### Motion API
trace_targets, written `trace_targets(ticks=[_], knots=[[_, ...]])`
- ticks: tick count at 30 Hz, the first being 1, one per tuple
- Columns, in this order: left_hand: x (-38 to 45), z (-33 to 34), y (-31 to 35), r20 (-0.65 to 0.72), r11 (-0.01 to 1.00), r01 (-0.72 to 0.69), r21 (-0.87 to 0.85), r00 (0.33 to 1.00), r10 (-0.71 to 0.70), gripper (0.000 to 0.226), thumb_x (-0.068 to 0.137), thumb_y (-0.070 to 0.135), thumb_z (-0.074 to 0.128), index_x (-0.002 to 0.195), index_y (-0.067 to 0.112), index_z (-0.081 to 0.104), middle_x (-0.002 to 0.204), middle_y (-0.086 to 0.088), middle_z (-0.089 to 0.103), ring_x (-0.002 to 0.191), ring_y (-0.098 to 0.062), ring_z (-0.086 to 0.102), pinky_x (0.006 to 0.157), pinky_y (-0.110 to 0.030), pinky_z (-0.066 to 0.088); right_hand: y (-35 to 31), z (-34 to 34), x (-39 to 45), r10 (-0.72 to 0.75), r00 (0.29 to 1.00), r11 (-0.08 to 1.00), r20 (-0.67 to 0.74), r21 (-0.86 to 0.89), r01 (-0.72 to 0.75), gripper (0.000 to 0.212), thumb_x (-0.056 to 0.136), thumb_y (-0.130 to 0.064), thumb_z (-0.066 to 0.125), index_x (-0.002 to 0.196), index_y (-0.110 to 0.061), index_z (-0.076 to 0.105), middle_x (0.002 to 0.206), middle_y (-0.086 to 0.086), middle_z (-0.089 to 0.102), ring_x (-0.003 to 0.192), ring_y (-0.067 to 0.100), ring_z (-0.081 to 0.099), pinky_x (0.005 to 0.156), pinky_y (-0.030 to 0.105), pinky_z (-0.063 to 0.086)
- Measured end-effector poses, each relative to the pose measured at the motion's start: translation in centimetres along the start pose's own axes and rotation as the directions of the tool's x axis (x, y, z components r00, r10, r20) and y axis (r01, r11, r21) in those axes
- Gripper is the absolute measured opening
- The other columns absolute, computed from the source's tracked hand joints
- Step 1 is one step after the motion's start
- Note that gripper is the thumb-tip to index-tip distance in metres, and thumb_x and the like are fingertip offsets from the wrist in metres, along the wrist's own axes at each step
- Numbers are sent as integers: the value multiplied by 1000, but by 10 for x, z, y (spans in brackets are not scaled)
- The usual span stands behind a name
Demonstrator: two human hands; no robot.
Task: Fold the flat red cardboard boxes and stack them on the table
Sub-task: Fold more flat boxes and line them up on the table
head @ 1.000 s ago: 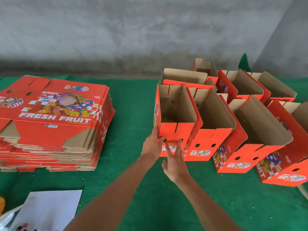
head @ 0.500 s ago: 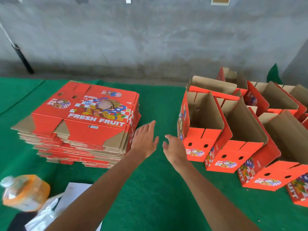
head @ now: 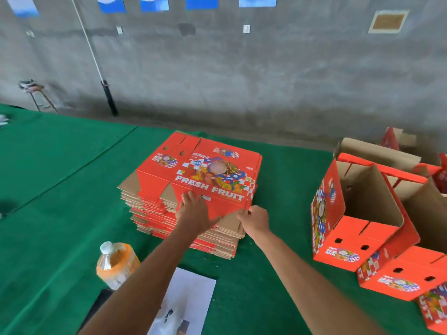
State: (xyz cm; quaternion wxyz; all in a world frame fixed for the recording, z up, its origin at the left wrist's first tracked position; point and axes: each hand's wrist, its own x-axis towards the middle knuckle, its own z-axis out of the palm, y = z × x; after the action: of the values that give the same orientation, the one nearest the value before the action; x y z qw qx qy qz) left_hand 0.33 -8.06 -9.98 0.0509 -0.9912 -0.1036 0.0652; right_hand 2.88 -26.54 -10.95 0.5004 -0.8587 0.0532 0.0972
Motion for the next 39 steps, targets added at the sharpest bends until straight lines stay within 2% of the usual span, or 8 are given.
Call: trace_targets(ticks=[7,12,19,24,27,31,34,39], knots=[[-27,-20,32,-28,902,-263,342,957,289,30,106,13,55,129,-6,57,121,-28,64,112,-44,67,96,-56,57,-2,-6,-18,2,999,997,33,75,-5,22,97,-18,61,94,2,70,94,13,72,83,23,65,68,33,48],[-53,-62,44,-115,870,-258,420,936,333,14,97,9,67,110,14,65,94,1,68,76,-17,64,59,-32,46,-23,-20,-46,-17,997,985,81,170,3,6,89,-26,68,90,-20,68,91,5,75,76,18,71,77,48,63],[-88,-143,84,-534,957,-273,94,798,280,24,104,30,50,123,21,62,116,-3,70,120,-24,58,96,-37,46,-48,-112,-78,-55,982,900,-178,417,126,42,86,-9,73,118,-25,51,97,1,72,60,26,76,48,34,59],[-121,-225,99,-680,904,-364,-224,723,123,33,96,57,60,109,29,73,98,-3,66,102,-27,62,78,-37,50,-86,-224,-104,-169,980,985,-107,5,171,68,91,-2,59,154,-20,40,96,3,70,55,26,74,45,30,56],[-135,-267,110,-691,858,-414,-305,716,100,33,92,57,67,107,29,72,102,-8,63,98,-36,65,86,-42,53,-107,-288,-130,-190,982,913,10,-365,181,54,94,-1,53,146,-16,50,100,9,70,53,28,74,53,44,63],[-149,-294,134,-744,831,-545,-117,602,290,41,93,60,64,104,21,70,105,-5,69,109,-28,58,92,-38,41,-124,-346,-164,-96,993,782,68,-612,118,44,90,3,68,127,-20,66,102,15,71,56,29,74,49,38,61],[-162,-293,157,-752,851,-515,106,518,407,53,98,66,49,103,15,64,106,-9,70,108,-30,60,87,-40,43,-122,-369,-184,-81,993,640,80,-760,113,47,88,-9,75,133,-22,69,118,7,71,93,28,74,64,35,63],[-172,-289,189,-672,868,-477,137,599,435,60,96,78,33,83,21,49,99,-13,72,97,-36,69,72,-40,47,-114,-386,-206,-2,998,431,56,-901,52,45,86,-24,79,130,-20,72,126,-1,71,113,26,68,91,33,57]])
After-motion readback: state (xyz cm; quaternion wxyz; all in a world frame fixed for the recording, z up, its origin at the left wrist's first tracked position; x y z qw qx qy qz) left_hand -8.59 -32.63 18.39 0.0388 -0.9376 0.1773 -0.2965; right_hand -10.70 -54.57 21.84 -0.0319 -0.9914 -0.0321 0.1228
